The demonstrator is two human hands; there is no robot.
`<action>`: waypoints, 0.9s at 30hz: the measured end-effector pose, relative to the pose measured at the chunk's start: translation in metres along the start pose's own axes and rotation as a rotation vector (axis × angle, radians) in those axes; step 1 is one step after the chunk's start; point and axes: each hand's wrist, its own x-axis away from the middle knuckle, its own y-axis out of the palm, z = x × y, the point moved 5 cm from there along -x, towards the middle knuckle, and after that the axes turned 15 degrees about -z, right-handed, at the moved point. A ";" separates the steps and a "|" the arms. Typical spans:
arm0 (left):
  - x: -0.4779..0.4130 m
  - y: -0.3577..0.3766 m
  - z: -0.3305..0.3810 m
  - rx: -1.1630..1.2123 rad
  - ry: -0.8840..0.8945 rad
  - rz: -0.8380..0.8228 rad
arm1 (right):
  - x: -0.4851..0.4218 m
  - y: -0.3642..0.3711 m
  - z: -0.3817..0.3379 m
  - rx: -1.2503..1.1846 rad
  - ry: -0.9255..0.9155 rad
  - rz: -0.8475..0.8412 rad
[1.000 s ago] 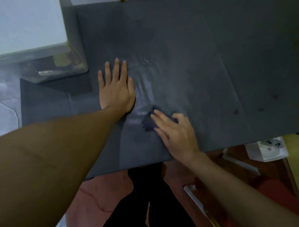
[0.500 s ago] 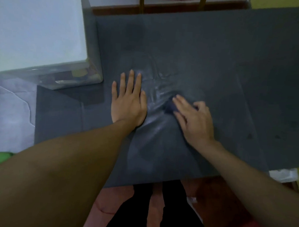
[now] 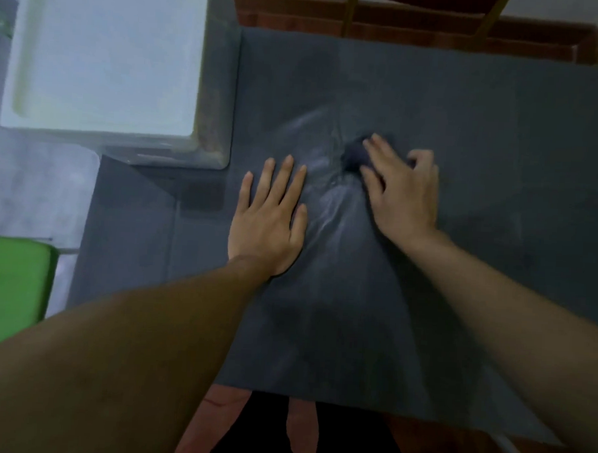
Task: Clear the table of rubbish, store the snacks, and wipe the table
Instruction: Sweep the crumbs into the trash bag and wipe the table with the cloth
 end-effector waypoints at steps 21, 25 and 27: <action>-0.002 0.001 -0.003 -0.009 -0.020 -0.052 | -0.111 0.004 -0.027 -0.045 -0.177 -0.128; -0.004 -0.001 -0.004 -0.015 -0.017 -0.059 | -0.156 -0.008 -0.008 0.002 -0.225 -0.184; -0.003 -0.002 -0.005 -0.017 -0.022 -0.062 | -0.175 -0.011 0.000 -0.059 -0.070 -0.166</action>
